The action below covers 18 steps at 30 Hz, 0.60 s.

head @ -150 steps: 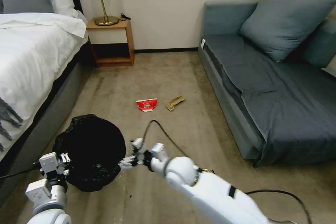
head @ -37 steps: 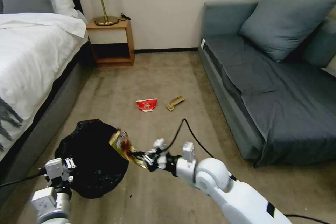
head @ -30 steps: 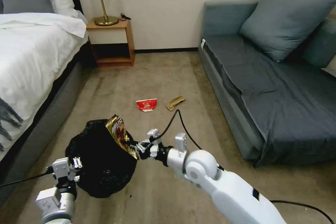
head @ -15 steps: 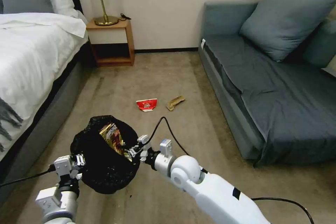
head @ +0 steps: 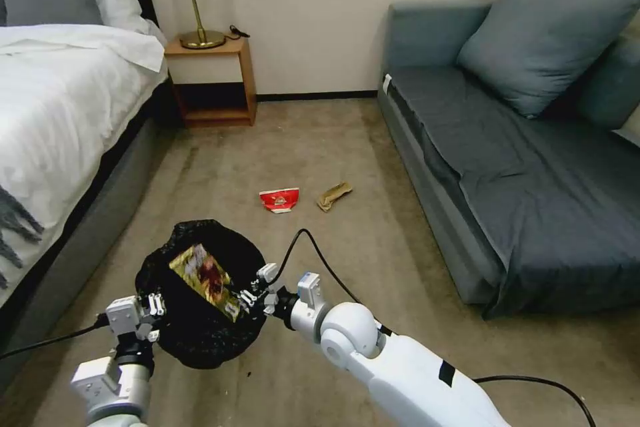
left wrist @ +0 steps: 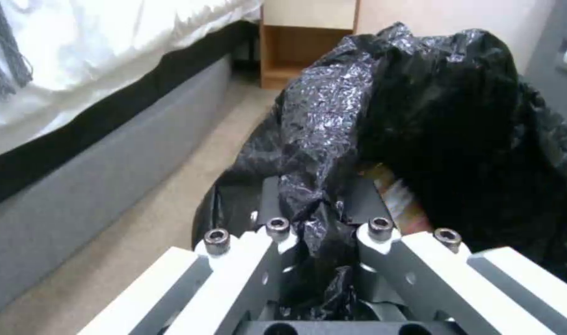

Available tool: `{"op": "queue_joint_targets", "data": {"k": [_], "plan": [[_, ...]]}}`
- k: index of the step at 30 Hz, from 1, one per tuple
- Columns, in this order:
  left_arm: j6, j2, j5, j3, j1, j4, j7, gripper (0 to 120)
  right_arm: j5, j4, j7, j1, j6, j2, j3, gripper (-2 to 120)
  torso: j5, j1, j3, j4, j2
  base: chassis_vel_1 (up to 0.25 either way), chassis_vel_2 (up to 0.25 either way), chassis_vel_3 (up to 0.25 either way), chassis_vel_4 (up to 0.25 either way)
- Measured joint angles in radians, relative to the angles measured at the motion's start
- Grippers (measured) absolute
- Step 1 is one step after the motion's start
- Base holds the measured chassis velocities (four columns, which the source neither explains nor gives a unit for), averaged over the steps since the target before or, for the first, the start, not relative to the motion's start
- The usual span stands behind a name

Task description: Pick up the trash bin, then pick up the garbage on the floor and place it into the trash bin.

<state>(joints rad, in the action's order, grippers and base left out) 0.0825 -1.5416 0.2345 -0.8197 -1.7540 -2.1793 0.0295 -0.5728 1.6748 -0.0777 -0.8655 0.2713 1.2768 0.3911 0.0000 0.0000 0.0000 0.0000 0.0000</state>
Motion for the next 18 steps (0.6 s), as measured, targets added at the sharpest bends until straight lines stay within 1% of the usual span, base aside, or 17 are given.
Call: {"op": "queue_joint_targets", "data": {"k": [1,2,4,5,6,8,9,10,11,13,14,15,18], "plan": [[0.0,0.0,0.0,0.0,0.0,0.0,0.0,7,0.0,0.0,0.0,0.0,0.0,0.0,0.0,36,0.0,0.0,0.0,0.0,0.0,0.0,0.0,0.0,0.0],[-0.002,0.001,-0.002,-0.002,0.002,0.006,0.007,7,0.014,0.008,0.002,-0.01,-0.018,-0.005,-0.007,43,0.0,0.0,0.0,0.0,0.0,0.0,0.0,0.0,0.0],[-0.007,0.005,-0.011,-0.006,0.002,0.01,0.019,7,0.02,0.027,0.002,-0.031,-0.05,-0.015,-0.017,51,0.0,0.0,0.0,0.0,0.0,0.0,0.0,0.0,0.0],[-0.009,0.007,-0.013,-0.008,0.002,0.01,0.024,7,0.023,0.033,0.002,-0.037,-0.061,-0.018,-0.024,54,0.0,0.0,0.0,0.0,0.0,0.0,0.0,0.0,0.0],[-0.009,0.007,-0.013,-0.008,0.002,0.01,0.024,7,0.023,0.033,0.002,-0.037,-0.061,-0.018,-0.024,54,0.0,0.0,0.0,0.0,0.0,0.0,0.0,0.0,0.0],[-0.01,0.014,-0.014,-0.019,0.001,0.009,0.04,7,0.033,0.058,-0.001,-0.067,-0.103,-0.021,-0.058,67,0.0,0.0,0.0,0.0,0.0,0.0,0.0,0.0,0.0],[-0.01,0.017,-0.014,-0.023,0.001,0.009,0.046,7,0.038,0.066,0.0,-0.078,-0.114,-0.022,-0.072,70,0.0001,0.0,0.0,0.0001,0.0,0.0,0.0,0.0,0.0],[-0.01,0.017,-0.014,-0.023,0.001,0.009,0.046,7,0.038,0.066,0.0,-0.078,-0.114,-0.022,-0.072,70,0.0001,0.0,0.0,0.0001,0.0,0.0,0.0,0.0,0.0],[-0.012,0.019,-0.018,-0.027,0.001,0.011,0.049,7,0.043,0.074,0.0,-0.087,-0.121,-0.023,-0.086,73,0.0001,0.0,0.0,0.0,0.0,0.0,0.0,0.0,0.0],[-0.035,0.027,-0.056,-0.038,0.001,0.029,0.052,7,0.059,0.08,0.005,-0.109,-0.123,-0.03,-0.132,85,-0.0001,0.0,0.0,-0.0001,0.0,0.0,0.0,0.0,0.0],[-0.04,0.03,-0.063,-0.04,0.001,0.032,0.052,7,0.067,0.075,0.01,-0.111,-0.121,-0.031,-0.145,88,0.0,0.0,0.0,-0.0001,0.0,0.0,0.0,0.0,0.0],[-0.04,0.03,-0.063,-0.04,0.001,0.032,0.052,7,0.067,0.075,0.01,-0.111,-0.121,-0.031,-0.145,88,0.0,0.0,0.0,-0.0001,0.0,0.0,0.0,0.0,0.0],[-0.049,0.035,-0.066,-0.048,-0.002,0.034,0.059,7,0.119,0.026,0.038,-0.111,-0.116,-0.039,-0.186,99,0.0,0.0,0.0,0.0,0.0,0.0,0.0,0.0,0.0]]}}
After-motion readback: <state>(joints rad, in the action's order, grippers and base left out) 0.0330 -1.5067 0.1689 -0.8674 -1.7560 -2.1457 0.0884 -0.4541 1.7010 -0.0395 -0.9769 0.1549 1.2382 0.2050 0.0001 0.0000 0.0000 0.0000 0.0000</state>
